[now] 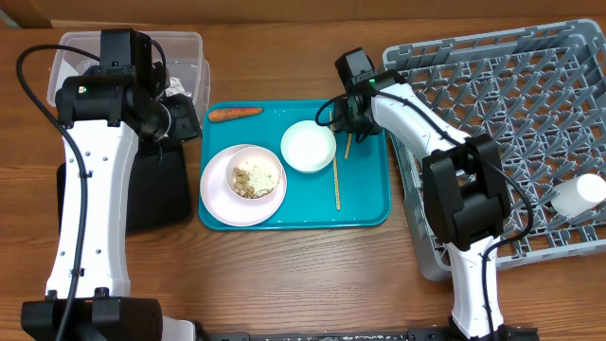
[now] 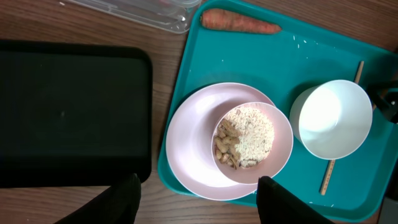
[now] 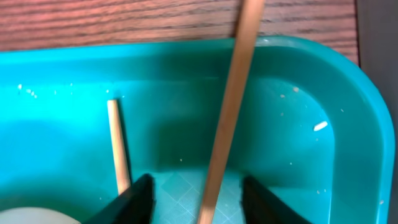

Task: Sort waste into correct bins and load items into the dishwasher
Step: 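Reach the right gripper to the teal tray and grasp a wooden chopstick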

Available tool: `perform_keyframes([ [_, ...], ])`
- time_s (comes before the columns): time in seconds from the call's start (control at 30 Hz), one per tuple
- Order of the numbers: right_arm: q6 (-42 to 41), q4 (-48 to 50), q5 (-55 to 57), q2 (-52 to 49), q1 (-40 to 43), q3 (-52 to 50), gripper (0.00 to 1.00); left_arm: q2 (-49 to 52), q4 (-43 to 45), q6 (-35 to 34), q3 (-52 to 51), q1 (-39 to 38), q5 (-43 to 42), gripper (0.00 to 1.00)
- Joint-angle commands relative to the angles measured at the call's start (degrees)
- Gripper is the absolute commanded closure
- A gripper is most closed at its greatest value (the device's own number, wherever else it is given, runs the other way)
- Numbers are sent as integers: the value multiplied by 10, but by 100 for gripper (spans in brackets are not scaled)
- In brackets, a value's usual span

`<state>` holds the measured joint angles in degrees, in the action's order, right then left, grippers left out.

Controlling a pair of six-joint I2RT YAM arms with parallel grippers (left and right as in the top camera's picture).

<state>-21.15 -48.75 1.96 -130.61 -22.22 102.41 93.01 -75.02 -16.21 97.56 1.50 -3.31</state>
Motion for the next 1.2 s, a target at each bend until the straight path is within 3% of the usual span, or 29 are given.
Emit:
perform_keyframes([
  [0.0, -3, 1, 6, -7, 1, -1, 60, 0, 1, -5, 9, -5, 5, 37],
  [0.4, -3, -16, 6, -7, 1, -1, 84, 0, 0, -5, 9, -5, 5, 37],
  [0.7, -4, -28, 6, -7, 1, -1, 96, 0, 0, -5, 9, -5, 5, 36],
  [0.93, -3, -63, 5, 2, 2, 8, 96, 0, 0, -5, 9, -5, 5, 36],
  [1.17, 41, -172, -7, 94, 2, 63, 96, 0, 0, -5, 9, -5, 5, 35],
])
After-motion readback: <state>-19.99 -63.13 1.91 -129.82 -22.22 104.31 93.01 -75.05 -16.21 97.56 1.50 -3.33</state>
